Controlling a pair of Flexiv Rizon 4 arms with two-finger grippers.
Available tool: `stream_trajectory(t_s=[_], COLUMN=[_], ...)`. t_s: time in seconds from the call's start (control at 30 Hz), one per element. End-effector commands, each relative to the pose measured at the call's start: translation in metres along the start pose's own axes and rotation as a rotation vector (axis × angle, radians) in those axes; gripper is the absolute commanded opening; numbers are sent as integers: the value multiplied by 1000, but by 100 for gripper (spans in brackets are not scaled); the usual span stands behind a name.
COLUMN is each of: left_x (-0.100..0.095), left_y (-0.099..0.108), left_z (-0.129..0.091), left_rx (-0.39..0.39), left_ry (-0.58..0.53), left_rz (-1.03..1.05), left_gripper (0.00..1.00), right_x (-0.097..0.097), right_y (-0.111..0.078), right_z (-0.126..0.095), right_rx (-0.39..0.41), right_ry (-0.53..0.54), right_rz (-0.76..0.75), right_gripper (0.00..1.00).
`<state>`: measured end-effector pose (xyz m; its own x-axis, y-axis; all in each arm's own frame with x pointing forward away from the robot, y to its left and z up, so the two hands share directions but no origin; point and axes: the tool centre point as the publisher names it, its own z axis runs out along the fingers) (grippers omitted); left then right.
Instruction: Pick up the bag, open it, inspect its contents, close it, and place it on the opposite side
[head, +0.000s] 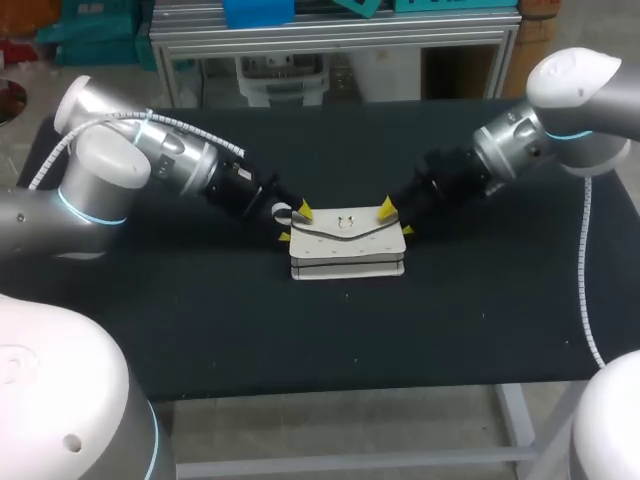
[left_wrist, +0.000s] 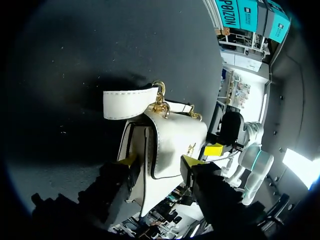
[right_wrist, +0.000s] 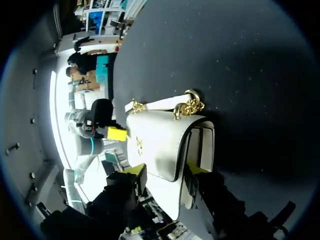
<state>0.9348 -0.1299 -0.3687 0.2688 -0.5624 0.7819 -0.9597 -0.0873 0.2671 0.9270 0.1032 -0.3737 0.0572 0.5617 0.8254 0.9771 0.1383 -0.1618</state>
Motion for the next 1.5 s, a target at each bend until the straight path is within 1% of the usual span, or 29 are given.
stream_trajectory(t_s=[0.03, 0.2, 0.23, 0.27, 0.4, 0.5, 0.67, 0.77, 0.8, 0.83, 0.87, 1.03, 1.23, 1.33, 1.4, 1.5], left_x=[-2, -5, -6, -7, -8, -10, -11, -12, -12, -13, -13, -16, -17, -18, -18, -18], left_y=[16, 18, 18, 18, 16, 15, 14, 13, 13, 13, 12, 10, 6, 4, 4, 5], left_z=[-14, -25, -26, -28, -35, -40, -46, -48, -48, -49, -49, -54, -63, -67, -68, -67], left_rx=[88, 112, 117, 117, 135, 145, 161, 168, 171, 174, 178, 195, 215, 222, 224, 211], left_ry=[-18, -31, -33, -36, -53, -62, -74, -79, -81, -85, -87, -125, -201, -203, -201, -173], left_rz=[-8, -19, -21, -22, -40, -50, -64, -69, -71, -74, -77, -75, -37, -40, -39, -40], left_gripper=[100, 100, 100, 100, 100, 100, 100, 100, 100, 100, 100, 100, 100, 100, 100, 100], right_x=[6, 8, 9, 9, 10, 9, 5, -2, -4, -5, -6, -13, -24, -25, -25, -23], right_y=[-13, -25, -27, -28, -31, -34, -35, -32, -31, -30, -29, -26, -23, -24, -24, -24], right_z=[-2, -1, -1, -1, 0, 2, 4, 6, 7, 8, 9, 6, -12, -21, -28, -32], right_rx=[-6, -11, -15, -18, -24, -30, -29, -22, -19, -17, -12, 1, -27, -43, -57, -70], right_ry=[-19, -45, -47, -51, -63, -69, -80, -82, -80, -83, -89, -136, -222, -244, -235, -221], right_rz=[-1, -3, -7, -9, -11, -11, -4, 11, 14, 16, 15, 12, 9, 3, 2, -11], right_gripper=[100, 100, 95, 84, 49, 40, 37, 31, 24, 5, 0, 0, 0, 0, 0, 0])
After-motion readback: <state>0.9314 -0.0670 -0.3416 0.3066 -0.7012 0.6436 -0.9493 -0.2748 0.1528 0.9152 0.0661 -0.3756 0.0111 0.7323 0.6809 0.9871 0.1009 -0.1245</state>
